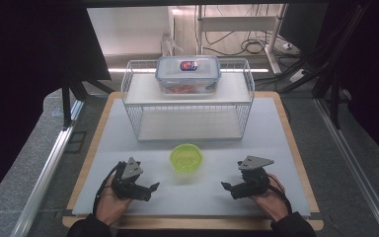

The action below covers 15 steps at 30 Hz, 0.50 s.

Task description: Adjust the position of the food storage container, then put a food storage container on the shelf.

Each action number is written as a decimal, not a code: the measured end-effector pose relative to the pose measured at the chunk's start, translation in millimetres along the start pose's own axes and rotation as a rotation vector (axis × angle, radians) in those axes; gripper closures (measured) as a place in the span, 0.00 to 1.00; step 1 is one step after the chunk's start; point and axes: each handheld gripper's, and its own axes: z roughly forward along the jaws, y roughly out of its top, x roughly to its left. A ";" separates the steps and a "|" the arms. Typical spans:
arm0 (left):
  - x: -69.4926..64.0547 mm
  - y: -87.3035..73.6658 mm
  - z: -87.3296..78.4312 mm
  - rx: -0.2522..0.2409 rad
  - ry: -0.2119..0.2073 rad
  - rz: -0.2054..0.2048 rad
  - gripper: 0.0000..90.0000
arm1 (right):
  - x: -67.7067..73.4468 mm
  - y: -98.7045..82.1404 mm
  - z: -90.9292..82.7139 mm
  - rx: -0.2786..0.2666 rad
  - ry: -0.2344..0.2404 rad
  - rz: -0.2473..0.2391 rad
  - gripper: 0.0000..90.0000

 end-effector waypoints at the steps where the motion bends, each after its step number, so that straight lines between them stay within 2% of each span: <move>1: 0.2 -0.1 -0.2 -0.006 0.000 0.003 0.02 | -0.4 0.1 -0.1 -0.002 -0.001 -0.001 0.05; 4: 0.7 -1.0 0.2 -0.015 -0.001 0.000 0.01 | -1.3 0.6 0.5 0.001 -0.002 -0.004 0.05; 9: 0.4 -2.2 1.7 -0.007 -0.004 -0.008 0.02 | -3.0 2.2 2.9 0.007 0.025 0.019 0.05; 12: -0.4 -1.7 2.1 -0.002 -0.003 0.008 0.02 | -3.6 4.7 4.8 0.018 0.046 0.041 0.05; 13: -1.3 -1.6 2.2 -0.002 0.004 0.015 0.02 | -4.4 7.2 6.9 0.015 0.057 0.065 0.04; 15: -1.7 -1.7 2.4 -0.002 0.003 0.013 0.02 | -5.5 10.3 8.9 0.006 0.057 0.081 0.02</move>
